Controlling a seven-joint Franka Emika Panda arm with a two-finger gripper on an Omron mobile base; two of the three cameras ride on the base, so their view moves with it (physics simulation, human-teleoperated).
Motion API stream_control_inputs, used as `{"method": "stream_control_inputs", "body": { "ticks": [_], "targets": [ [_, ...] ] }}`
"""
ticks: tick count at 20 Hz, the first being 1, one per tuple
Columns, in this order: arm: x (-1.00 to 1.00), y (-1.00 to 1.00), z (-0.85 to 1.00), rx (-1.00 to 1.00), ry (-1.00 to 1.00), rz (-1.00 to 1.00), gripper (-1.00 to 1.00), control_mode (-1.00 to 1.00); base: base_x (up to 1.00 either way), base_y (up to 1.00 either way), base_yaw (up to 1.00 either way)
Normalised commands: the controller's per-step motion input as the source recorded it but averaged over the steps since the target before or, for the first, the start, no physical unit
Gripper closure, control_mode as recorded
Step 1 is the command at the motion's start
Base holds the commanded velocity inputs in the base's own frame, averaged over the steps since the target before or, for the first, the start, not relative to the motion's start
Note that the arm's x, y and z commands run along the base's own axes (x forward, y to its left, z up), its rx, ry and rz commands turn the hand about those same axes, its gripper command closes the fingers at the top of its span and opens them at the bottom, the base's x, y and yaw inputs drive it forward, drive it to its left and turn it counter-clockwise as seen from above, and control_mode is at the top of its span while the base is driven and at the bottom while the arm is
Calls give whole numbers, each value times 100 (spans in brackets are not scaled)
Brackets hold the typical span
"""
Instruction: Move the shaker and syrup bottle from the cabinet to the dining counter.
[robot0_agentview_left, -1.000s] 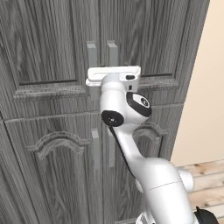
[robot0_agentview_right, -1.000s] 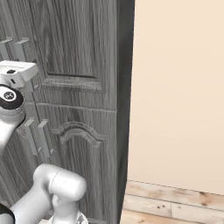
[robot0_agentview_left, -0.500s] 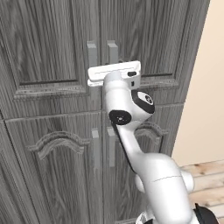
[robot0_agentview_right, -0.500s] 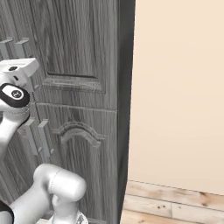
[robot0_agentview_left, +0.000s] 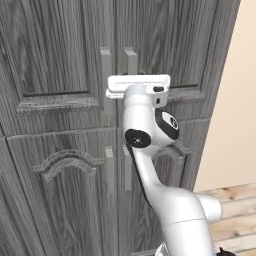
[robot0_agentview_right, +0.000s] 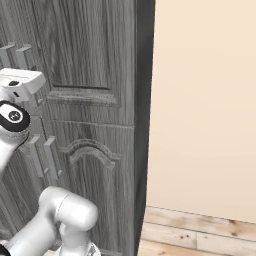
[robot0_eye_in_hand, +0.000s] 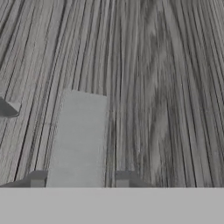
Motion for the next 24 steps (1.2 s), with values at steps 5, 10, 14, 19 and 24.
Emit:
{"method": "stream_control_inputs", "body": {
  "ticks": [5,10,14,19,24],
  "targets": [
    [-77,-99,31,16,0,-5,100,-100,0,0,0],
    [-98,-100,30,13,0,-1,100,-100,0,0,0],
    [-100,-100,24,13,0,0,100,-100,0,0,0],
    [-100,-100,13,13,0,0,100,-100,0,0,0],
    [-100,-100,4,12,0,0,100,-100,0,0,0]
  ]
}}
